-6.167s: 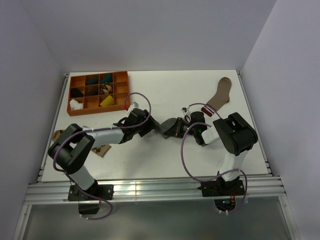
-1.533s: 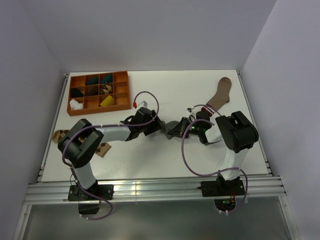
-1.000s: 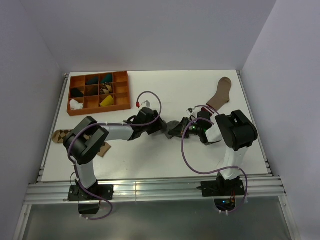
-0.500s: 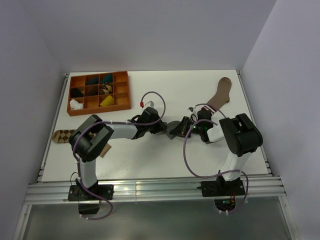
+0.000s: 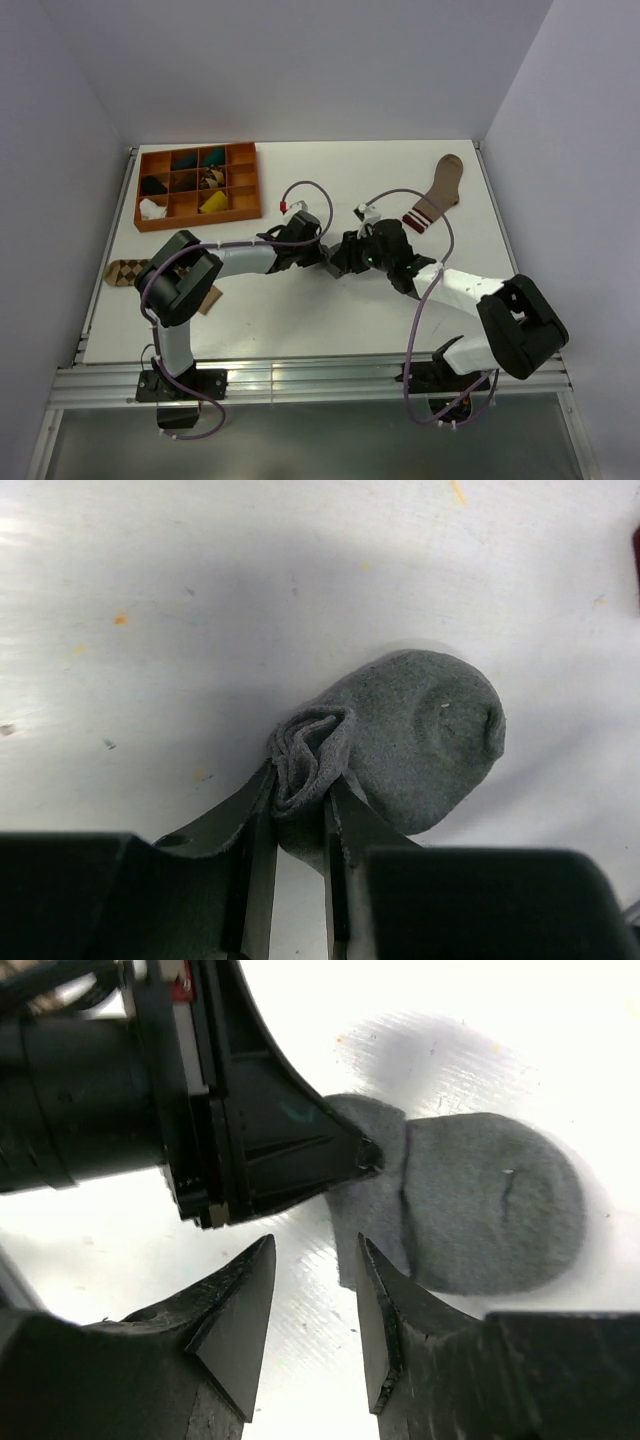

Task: Roll the socks
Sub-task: Roll the sock at the center of the board.

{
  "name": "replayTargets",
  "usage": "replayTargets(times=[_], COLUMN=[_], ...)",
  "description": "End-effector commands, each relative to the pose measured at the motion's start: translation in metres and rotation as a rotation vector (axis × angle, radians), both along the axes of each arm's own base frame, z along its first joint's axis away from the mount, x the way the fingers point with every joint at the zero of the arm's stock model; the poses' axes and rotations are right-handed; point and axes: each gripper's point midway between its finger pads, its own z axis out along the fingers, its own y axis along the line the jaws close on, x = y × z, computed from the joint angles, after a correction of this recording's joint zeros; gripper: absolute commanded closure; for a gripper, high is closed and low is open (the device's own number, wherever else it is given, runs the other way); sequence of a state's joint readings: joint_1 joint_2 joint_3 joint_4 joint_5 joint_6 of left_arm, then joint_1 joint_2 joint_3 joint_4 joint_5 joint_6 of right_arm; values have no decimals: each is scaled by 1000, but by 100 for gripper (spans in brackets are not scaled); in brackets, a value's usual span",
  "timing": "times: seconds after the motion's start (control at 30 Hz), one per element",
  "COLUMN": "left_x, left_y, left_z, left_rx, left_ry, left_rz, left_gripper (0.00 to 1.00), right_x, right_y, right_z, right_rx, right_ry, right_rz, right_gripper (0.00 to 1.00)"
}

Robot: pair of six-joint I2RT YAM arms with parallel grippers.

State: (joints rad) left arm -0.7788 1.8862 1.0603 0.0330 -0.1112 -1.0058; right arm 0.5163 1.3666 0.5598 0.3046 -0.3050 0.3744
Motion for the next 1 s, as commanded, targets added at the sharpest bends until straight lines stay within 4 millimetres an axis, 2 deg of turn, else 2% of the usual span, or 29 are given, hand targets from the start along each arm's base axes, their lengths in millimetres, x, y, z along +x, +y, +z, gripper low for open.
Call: replayTargets(times=[0.0, 0.03, 0.17, 0.37, 0.5, 0.67, 0.7, 0.8, 0.83, 0.9, 0.93, 0.97], left_x=[-10, -11, -13, -13, -14, -13, -13, -13, -12, -11, -11, -11], left_y=[29, 30, 35, 37, 34, 33, 32, 31, 32, 32, 32, 32], left_z=[-6, -6, -5, -5, -4, -2, -2, 0, 0, 3, 5, 6], left_rx=[148, 155, 168, 177, 167, 159, 156, 150, 148, 139, 129, 122], left_ry=[25, 31, 40, 48, 49, 50, 50, 50, 49, 41, 33, 33], left_rz=[14, 15, 27, 35, 29, 33, 33, 34, 39, 52, 54, 56], left_gripper=[92, 92, 91, 91, 91, 91, 91, 91, 90, 84, 81, 74], right_x=[13, 10, 6, -4, -2, -1, -1, -2, -3, -8, -9, -11], right_y=[-10, -2, 10, 30, 36, 38, 38, 32, 32, 31, 30, 30], right_z=[4, 4, -7, -10, -14, -31, -33, -46, -49, -54, -55, -58], right_rx=[-162, -173, -246, -308, -364, -430, -439, -466, -463, -454, -448, -435], right_ry=[-127, -138, -176, -256, -285, -271, -260, -220, -210, -184, -175, -157], right_rz=[-42, -21, 3, 40, 33, 21, 15, -8, -9, -12, -10, -2], right_gripper=[54, 54, 54, 53, 53, 55, 57, 73, 87, 100, 100, 100])
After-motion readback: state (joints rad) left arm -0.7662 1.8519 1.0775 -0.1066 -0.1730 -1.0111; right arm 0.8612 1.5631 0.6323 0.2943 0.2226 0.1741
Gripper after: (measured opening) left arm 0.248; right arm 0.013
